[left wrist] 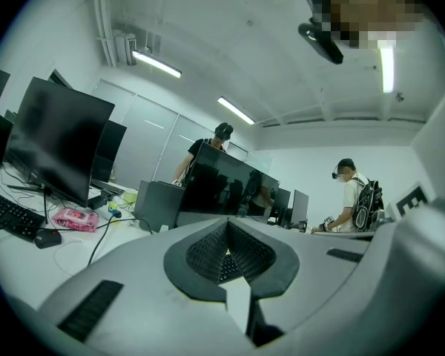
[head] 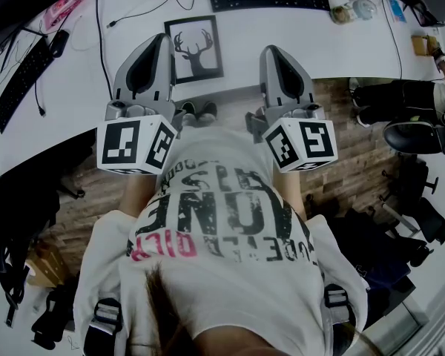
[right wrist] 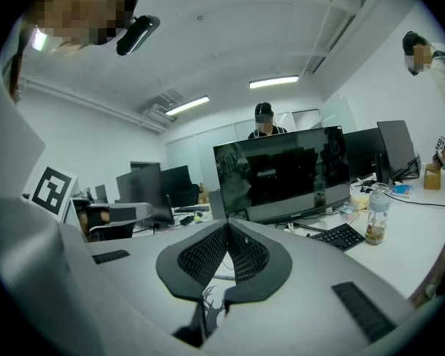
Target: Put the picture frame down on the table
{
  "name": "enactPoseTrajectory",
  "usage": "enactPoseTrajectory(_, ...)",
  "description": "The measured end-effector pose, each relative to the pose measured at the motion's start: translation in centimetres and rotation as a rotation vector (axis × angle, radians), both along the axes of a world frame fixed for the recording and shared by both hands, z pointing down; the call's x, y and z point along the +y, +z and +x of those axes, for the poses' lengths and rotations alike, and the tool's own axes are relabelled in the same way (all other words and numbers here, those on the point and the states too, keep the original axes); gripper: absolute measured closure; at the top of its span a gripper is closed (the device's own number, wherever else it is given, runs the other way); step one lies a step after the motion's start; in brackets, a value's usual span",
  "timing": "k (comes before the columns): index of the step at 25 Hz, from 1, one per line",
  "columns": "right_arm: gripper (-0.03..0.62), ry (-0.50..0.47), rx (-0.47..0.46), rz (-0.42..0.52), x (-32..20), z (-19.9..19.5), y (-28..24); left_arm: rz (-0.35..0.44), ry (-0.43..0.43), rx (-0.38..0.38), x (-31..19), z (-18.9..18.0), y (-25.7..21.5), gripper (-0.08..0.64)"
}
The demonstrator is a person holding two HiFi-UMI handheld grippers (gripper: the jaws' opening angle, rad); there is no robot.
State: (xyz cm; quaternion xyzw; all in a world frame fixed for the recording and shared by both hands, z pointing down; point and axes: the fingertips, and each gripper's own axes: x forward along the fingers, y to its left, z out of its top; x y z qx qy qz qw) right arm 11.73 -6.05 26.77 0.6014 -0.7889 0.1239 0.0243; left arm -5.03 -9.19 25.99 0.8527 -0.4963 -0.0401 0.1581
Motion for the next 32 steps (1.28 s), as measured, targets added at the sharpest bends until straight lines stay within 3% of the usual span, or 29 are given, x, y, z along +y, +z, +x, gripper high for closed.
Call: enactPoseTrajectory(32,0.592,-0.017,0.005,-0.006,-0.54,-0.07,0.25,-0.005,0.007,0.001,-0.38,0.48,0.24,0.558)
